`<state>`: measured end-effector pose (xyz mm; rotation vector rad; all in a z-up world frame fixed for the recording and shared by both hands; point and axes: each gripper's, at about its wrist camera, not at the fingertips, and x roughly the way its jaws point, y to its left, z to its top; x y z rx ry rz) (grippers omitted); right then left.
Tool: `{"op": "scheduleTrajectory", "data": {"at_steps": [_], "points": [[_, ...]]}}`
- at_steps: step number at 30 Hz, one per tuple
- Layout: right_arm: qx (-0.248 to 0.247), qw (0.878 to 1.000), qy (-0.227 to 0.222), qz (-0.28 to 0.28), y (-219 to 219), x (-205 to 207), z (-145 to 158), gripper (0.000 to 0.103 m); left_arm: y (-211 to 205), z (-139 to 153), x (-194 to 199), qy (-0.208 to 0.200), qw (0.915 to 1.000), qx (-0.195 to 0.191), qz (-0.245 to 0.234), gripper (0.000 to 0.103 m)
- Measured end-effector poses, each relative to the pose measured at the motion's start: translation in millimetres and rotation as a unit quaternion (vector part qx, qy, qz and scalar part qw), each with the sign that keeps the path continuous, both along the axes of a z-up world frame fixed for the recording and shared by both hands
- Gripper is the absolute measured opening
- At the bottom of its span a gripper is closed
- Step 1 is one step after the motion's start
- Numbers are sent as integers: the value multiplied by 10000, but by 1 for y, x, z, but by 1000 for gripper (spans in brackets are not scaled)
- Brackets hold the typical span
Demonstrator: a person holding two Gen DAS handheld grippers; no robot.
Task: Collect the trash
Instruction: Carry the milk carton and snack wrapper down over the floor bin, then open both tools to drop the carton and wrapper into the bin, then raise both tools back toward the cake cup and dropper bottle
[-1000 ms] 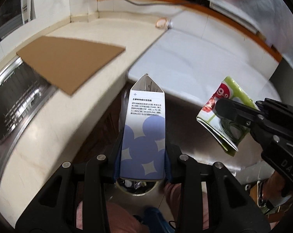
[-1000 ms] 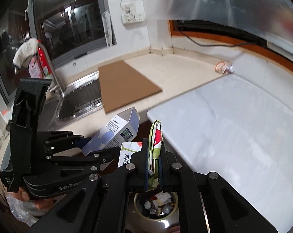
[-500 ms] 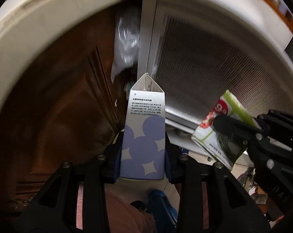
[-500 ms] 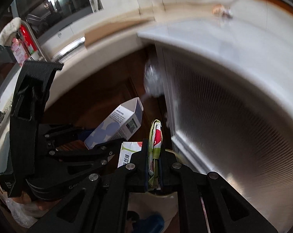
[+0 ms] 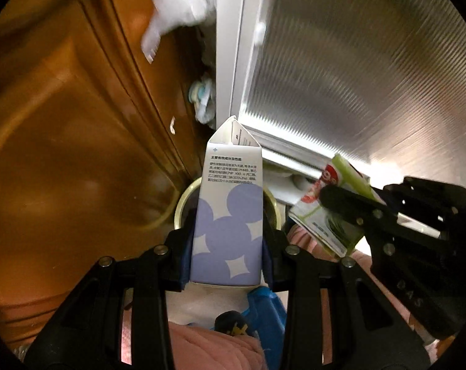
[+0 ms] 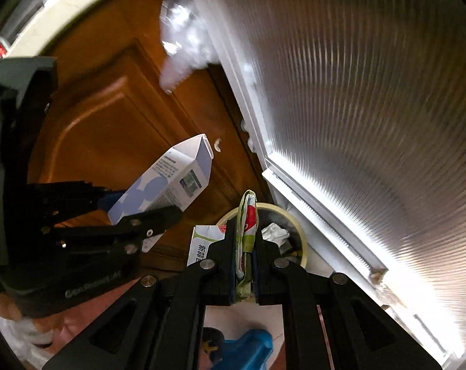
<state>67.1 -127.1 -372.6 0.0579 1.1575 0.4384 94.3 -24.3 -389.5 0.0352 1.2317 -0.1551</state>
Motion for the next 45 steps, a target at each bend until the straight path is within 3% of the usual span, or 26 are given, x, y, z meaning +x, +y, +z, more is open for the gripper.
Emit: {"op": "scheduleTrajectory", "data": {"at_steps": [12,18,21,27,45], "points": [[122,9989,458,4,1,31,-56,10,-3,-35,13,375,9991,170,-114,32],[126,9986,521,33,4,35,-67,26,-5,-29,15,404,9988,234,-170,33],[113,9986,505,54,5,36,-68,28,-5,-28,16,373,9985,352,-168,42],[140,9987,479,-31,1,35,-62,31,2,-21,13,374,9987,340,-67,59],[64,9999,48,-144,0,19,1,32,3,37,-10,-10,9997,258,-22,59]]}}
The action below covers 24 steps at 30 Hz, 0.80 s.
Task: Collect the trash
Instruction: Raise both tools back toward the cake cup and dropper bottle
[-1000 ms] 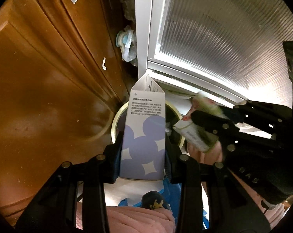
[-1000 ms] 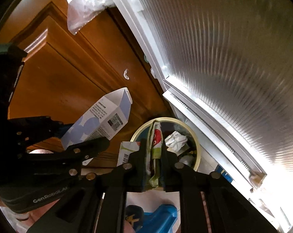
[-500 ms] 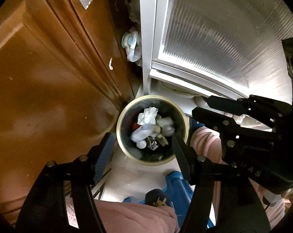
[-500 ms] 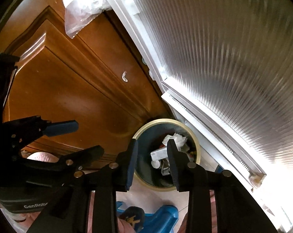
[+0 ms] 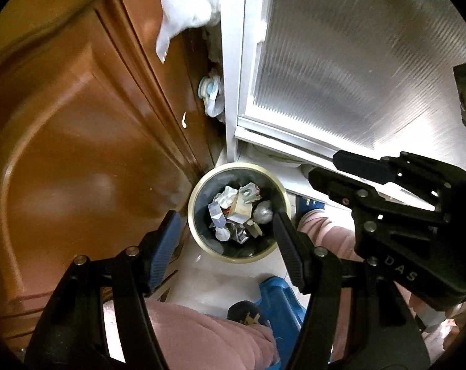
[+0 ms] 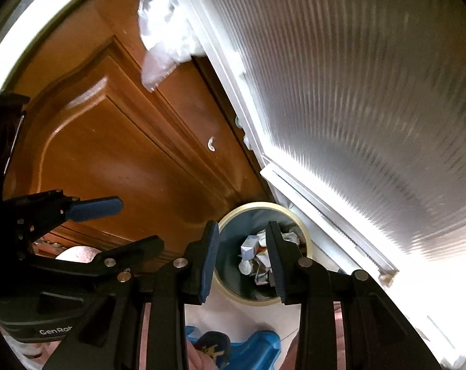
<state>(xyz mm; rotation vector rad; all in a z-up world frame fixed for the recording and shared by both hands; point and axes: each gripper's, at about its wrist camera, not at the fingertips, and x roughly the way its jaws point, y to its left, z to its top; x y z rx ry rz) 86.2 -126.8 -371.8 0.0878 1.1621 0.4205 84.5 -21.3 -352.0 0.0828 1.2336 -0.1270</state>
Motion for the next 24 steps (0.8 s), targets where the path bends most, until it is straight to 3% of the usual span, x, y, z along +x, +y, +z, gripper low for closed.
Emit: {"op": "scheduleTrajectory", "data": {"at_steps": [11,17,24], "points": [[-74,9987,-513,-28,-5,-35,84,32,-4,80,-34,-553,9981,-81,-261,59],[-167,9936,-1115,76,-5,-57,152,32,-4,155,-52,-1246,9910,-122,-483,59],[-141,9852,-1706,0,-15,-64,237,33,1,246,-44,-1764,9818,-388,-592,59]]}}
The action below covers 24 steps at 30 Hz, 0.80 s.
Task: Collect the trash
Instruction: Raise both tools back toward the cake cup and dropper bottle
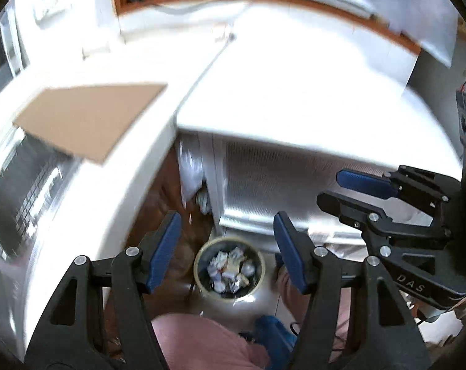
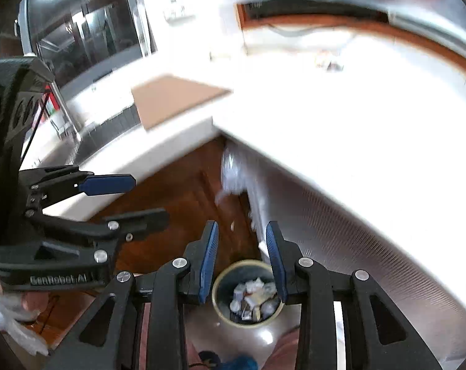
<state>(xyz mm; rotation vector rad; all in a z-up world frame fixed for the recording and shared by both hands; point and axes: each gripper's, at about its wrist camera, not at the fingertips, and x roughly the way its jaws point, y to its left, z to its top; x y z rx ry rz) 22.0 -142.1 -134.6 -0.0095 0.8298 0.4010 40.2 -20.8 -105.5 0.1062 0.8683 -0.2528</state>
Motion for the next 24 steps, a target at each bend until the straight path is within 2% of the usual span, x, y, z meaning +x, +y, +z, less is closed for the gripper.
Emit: {"op": "scheduleTrajectory", "data": {"at_steps": [6,9,12,17,20,24], "points": [[53,9989,-463,-1,-14,20,77,34,-9,74,24,-650,9978,42,-91,59],[28,9975,-710,-63,-26,41,114,34,-13,100,54,-771,9970,-21,-30,59],[-15,9963,-839,-203,-42,74,135,34,-15,116,90,-756,9970,-134,37,59],[0,9951,-828,-532,-79,155,162,34,-28,126,173,-543,9982,-253,91,59],[34,9944,-757,-743,-98,214,162,34,-44,117,227,-444,9987,-235,91,59],[-9,9939,-710,-840,-116,294,145,34,-61,90,298,-335,9992,-155,151,59]]}}
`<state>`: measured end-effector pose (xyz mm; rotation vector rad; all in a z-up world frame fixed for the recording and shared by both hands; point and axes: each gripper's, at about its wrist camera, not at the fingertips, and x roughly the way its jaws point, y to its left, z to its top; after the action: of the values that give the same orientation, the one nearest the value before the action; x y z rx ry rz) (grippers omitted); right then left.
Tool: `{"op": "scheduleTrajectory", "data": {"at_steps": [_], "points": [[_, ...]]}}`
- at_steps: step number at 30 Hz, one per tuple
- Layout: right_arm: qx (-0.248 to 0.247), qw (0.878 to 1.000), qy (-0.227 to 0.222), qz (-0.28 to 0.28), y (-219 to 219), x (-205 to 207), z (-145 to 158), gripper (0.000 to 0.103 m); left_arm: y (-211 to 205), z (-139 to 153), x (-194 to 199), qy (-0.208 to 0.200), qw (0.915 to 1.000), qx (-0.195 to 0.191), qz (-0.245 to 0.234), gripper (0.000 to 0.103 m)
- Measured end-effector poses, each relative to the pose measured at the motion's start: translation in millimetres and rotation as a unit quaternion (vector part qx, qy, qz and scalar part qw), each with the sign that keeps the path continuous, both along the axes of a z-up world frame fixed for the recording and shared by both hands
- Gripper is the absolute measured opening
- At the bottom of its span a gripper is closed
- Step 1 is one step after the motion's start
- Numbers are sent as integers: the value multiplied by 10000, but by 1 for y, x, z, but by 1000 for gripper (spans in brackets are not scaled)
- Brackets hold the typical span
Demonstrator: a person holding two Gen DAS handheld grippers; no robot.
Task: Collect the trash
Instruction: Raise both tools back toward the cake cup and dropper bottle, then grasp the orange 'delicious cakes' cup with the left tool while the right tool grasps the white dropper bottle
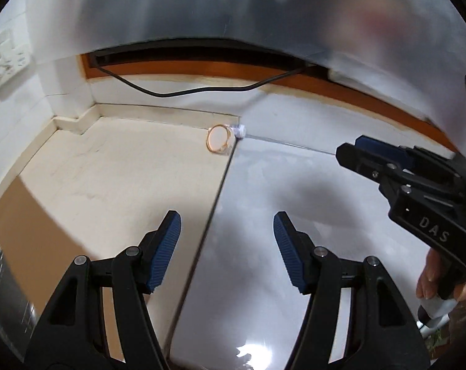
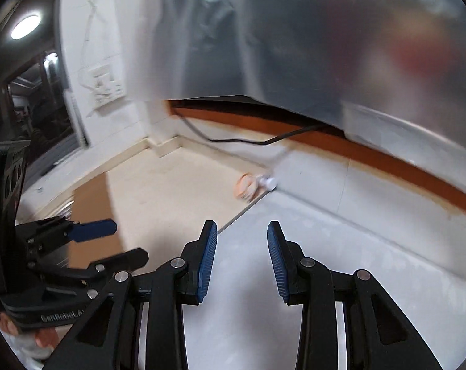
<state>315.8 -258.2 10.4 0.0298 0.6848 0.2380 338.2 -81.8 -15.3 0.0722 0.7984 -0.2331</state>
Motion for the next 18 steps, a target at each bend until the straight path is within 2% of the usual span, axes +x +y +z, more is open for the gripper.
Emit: {"op": "scheduleTrajectory", "data": {"at_steps": [3,6,10,12,18], "points": [[20,10000,63,-14,-11,54,-21,34,-9,-26,55,149,9997,79,163,59],[114,9999,111,-48,-20,102,-43,34,-13,-47,102,275,9989,-76,364,59],[163,9998,124,-37,-28,141,-67,34,-19,-69,140,258,9983,-84,513,59],[179,9998,122,-4,-30,149,-76,34,-24,-79,153,228,9982,46,560,59],[298,9993,206,109,-38,187,-103,34,-33,-99,187,201,9972,89,708,59]]}}
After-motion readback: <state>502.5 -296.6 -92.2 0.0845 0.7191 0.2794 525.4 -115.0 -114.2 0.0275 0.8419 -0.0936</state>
